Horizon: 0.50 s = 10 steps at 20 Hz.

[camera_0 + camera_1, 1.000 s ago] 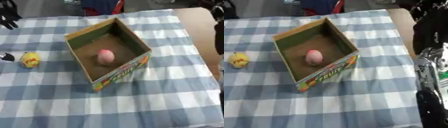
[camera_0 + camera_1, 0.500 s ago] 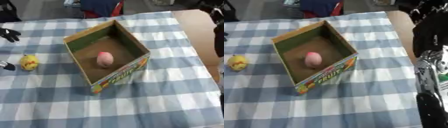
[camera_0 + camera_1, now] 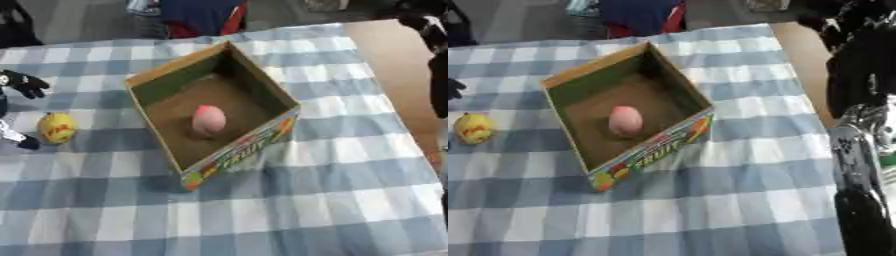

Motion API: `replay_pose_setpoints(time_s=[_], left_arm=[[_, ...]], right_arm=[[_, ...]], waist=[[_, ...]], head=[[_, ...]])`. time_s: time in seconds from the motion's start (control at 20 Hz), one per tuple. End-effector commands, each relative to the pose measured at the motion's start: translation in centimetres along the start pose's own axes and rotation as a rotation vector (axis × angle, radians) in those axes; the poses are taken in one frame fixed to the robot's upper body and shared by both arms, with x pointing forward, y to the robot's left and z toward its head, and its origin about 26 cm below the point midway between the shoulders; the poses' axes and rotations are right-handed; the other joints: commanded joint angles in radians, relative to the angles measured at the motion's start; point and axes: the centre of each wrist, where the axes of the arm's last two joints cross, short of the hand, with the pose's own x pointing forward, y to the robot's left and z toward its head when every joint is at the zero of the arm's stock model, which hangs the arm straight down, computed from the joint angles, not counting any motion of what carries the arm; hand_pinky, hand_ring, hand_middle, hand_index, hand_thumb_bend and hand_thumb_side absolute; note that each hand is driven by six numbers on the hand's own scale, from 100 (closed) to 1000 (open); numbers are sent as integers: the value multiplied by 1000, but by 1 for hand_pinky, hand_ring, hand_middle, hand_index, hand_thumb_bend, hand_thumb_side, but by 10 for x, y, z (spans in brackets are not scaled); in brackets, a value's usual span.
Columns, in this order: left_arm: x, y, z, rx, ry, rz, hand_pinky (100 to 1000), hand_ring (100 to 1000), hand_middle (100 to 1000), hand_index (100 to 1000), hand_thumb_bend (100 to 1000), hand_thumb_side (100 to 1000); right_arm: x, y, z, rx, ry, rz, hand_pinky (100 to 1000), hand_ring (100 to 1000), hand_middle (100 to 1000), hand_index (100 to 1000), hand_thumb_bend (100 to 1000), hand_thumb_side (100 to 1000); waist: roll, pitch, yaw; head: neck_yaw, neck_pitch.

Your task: Pick up objects on the table and place them in the box.

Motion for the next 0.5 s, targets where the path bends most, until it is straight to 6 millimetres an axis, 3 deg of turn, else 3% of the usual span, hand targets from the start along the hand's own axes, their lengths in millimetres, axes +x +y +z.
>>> replay_pose_setpoints(time_s=[0.05, 0.5], left_arm=[[-1, 12, 5, 23, 26, -30, 452, 824, 763, 900, 803, 334], [1, 12, -3, 37, 76, -83, 438, 811, 717, 848, 771, 365]], right_arm=[[10, 0, -4, 14, -34, 16, 681, 692, 602, 731, 100, 1000], [9, 1, -3, 18, -30, 14, 682, 692, 601, 730, 100, 1000]], waist=[[1, -14, -2], [5, -9, -7]], head=[[5, -12], [12, -14]])
